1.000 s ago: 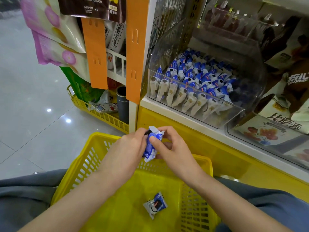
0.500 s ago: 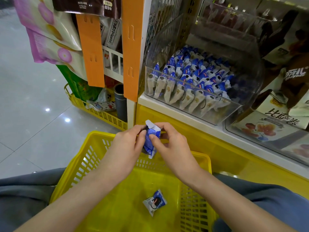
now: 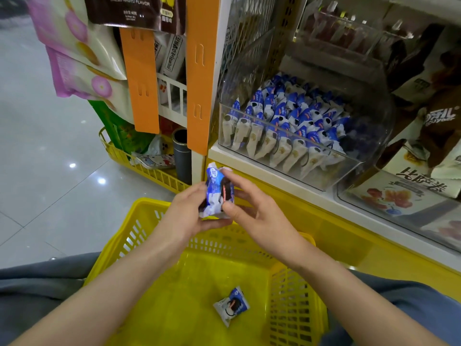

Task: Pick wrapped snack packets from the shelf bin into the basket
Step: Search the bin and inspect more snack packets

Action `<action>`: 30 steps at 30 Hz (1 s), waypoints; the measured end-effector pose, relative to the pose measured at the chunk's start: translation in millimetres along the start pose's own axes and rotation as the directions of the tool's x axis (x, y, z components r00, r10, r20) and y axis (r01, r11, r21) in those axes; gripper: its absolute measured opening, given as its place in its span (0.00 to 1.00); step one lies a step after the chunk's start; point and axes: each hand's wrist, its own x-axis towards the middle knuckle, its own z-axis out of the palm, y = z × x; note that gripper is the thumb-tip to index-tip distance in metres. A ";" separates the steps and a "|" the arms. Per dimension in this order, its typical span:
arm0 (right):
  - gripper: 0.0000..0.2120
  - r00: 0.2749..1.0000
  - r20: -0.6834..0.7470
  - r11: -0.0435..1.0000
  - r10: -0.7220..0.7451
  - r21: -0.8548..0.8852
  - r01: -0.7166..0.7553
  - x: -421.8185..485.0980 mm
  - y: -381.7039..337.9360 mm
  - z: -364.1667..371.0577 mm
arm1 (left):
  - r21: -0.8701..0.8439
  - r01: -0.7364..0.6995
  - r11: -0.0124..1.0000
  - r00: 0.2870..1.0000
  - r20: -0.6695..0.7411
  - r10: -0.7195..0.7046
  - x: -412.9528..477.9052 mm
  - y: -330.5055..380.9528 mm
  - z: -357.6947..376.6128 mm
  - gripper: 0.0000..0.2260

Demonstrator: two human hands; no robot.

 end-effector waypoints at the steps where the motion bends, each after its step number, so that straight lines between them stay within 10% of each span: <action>1: 0.25 1.000 -0.016 1.000 -0.002 -0.009 0.002 -0.7 0.0 0.4 | -0.062 0.040 0.997 0.998 0.052 -0.036 -1.0 1.2 -0.6 0.16; 10: 0.29 0.940 -0.295 0.985 0.171 0.079 -0.154 2.7 -3.3 -4.4 | 0.308 -0.071 0.949 0.997 0.024 0.067 -0.5 -8.0 -3.3 0.09; 16: 0.08 0.957 -0.213 0.952 0.196 0.276 -0.134 2.4 -12.0 -15.4 | 0.391 -0.261 0.882 0.965 0.071 0.254 5.6 2.3 -4.7 0.14; 25: 0.02 0.890 -0.456 0.997 0.002 0.075 0.036 6.0 -32.9 -41.2 | 0.712 -0.500 0.494 0.834 0.243 0.495 22.6 27.3 16.2 0.11; 30: 0.07 0.776 -0.628 0.998 -0.060 -0.029 0.054 55.2 -64.7 -97.0 | 0.820 -0.560 0.120 0.667 0.360 0.653 49.1 69.1 31.3 0.17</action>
